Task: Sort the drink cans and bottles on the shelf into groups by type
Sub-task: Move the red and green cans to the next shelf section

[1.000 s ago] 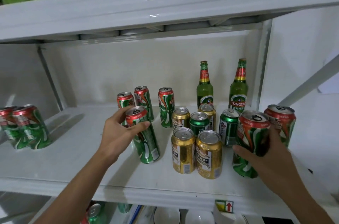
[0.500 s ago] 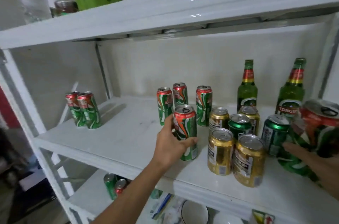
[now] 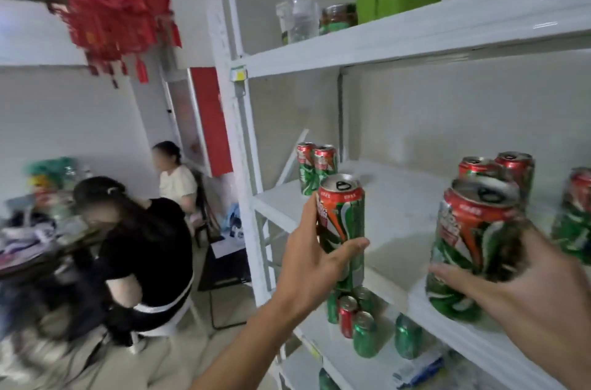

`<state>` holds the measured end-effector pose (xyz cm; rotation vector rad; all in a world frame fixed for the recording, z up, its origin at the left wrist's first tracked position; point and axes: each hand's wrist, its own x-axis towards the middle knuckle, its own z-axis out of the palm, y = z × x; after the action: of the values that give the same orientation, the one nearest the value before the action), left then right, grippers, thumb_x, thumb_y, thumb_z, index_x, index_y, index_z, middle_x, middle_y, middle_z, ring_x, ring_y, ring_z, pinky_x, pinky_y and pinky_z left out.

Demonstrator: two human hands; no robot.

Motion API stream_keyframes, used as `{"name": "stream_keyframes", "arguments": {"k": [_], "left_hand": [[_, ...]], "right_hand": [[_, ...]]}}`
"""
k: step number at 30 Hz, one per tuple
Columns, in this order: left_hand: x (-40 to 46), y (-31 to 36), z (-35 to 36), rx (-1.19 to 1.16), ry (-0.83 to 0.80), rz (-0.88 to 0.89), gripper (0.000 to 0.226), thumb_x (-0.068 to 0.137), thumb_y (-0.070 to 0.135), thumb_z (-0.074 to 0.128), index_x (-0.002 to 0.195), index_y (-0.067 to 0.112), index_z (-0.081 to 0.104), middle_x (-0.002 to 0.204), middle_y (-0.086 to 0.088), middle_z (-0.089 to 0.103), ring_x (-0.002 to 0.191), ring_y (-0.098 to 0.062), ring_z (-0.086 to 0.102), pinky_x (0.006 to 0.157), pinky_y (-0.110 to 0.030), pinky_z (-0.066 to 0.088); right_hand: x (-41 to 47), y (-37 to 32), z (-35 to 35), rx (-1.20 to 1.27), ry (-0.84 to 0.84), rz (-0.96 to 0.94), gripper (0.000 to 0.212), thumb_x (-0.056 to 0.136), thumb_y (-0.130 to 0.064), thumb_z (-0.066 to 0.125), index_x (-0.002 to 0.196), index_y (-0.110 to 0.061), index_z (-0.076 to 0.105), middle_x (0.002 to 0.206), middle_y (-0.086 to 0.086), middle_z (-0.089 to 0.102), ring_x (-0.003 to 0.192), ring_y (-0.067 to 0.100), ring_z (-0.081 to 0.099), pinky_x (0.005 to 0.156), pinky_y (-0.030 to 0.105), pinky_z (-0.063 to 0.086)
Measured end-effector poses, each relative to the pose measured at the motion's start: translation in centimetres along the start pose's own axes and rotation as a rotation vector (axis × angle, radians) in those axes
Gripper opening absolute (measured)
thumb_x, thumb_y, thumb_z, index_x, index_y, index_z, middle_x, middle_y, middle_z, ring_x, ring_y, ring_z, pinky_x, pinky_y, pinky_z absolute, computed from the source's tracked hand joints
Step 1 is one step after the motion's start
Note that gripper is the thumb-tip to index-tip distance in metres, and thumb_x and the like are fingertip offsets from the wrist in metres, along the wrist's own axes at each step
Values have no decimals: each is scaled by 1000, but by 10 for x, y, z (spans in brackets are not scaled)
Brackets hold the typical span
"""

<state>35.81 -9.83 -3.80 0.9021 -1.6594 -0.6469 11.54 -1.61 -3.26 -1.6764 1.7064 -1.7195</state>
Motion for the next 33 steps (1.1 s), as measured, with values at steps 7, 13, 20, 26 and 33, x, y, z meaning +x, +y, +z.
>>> {"name": "stream_keyframes", "arguments": {"k": [7, 13, 20, 26, 33], "left_hand": [[-8, -46, -111, 114, 182, -83, 69, 83, 33, 84, 141, 40, 47, 119, 31, 67, 108, 10, 65, 83, -2, 47], [1, -67, -150, 155, 241, -113, 66, 82, 36, 85, 136, 45, 48, 122, 31, 66, 111, 7, 65, 89, -6, 48], [27, -95, -179, 200, 291, -108, 81, 80, 44, 85, 148, 42, 40, 127, 26, 67, 117, 4, 65, 100, -18, 52], [57, -127, -214, 194, 298, -97, 80, 81, 40, 86, 148, 37, 42, 126, 25, 67, 116, 3, 65, 99, -16, 51], [93, -165, -242, 146, 247, -93, 75, 82, 39, 86, 144, 42, 44, 127, 24, 67, 117, 1, 65, 99, -22, 55]], "right_hand": [[13, -18, 127, 124, -317, 47, 65, 45, -51, 95, 100, -40, 62, 87, -23, 73, 79, -8, 67, 68, 17, 48], [29, -24, 198, 189, -406, -2, 68, 45, -51, 95, 104, -41, 61, 96, -38, 68, 83, -15, 66, 70, 21, 51], [59, -18, 260, 202, -442, -38, 75, 45, -52, 96, 109, -37, 61, 97, -36, 68, 84, -16, 64, 74, 22, 51], [82, -26, 312, 242, -435, -37, 78, 44, -51, 95, 113, -35, 62, 94, -29, 73, 84, -12, 68, 75, 22, 53], [98, -27, 359, 260, -401, -44, 68, 50, -46, 96, 108, -42, 61, 99, -31, 71, 86, -9, 69, 73, 21, 53]]}}
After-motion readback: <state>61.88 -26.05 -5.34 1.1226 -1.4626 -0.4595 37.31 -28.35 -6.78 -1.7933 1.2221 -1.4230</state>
